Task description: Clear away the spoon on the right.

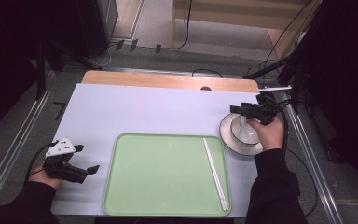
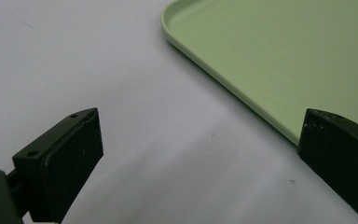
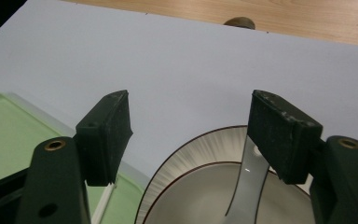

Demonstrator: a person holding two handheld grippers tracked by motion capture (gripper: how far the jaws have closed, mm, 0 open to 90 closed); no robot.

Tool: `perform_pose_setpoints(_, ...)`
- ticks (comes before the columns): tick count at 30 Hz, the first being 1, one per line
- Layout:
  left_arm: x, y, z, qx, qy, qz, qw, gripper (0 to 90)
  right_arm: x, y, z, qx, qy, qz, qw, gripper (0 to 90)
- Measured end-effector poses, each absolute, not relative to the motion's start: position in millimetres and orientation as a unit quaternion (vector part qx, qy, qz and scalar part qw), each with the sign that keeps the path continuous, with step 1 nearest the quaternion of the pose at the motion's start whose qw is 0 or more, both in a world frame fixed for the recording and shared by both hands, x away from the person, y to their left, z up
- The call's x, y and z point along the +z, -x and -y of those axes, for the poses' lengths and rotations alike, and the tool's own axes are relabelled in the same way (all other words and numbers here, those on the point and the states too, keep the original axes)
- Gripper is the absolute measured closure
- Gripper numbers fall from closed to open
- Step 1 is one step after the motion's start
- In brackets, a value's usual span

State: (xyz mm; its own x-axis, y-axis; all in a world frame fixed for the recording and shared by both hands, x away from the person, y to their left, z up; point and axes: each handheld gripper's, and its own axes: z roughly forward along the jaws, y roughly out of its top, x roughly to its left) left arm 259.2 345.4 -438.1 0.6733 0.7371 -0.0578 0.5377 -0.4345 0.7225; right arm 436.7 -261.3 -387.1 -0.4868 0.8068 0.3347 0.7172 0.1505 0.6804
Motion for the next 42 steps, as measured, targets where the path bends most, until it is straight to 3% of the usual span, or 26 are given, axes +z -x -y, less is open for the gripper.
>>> perform_pose_setpoints(14,-439,-259,-345,0.134,-0.836,-0.382,0.37,0.0,-406,-445,277,0.404,-0.539,-0.737,0.052,37.1)
perform_pose_setpoints(35,-439,-255,-347,0.136,-0.836,-0.386,0.366,0.0,-420,-452,277,0.384,-0.557,-0.736,0.037,71.6)
perform_pose_setpoints(42,-439,-255,-347,0.137,-0.838,-0.384,0.363,0.0,-415,-449,280,0.39,-0.559,-0.731,0.04,75.3)
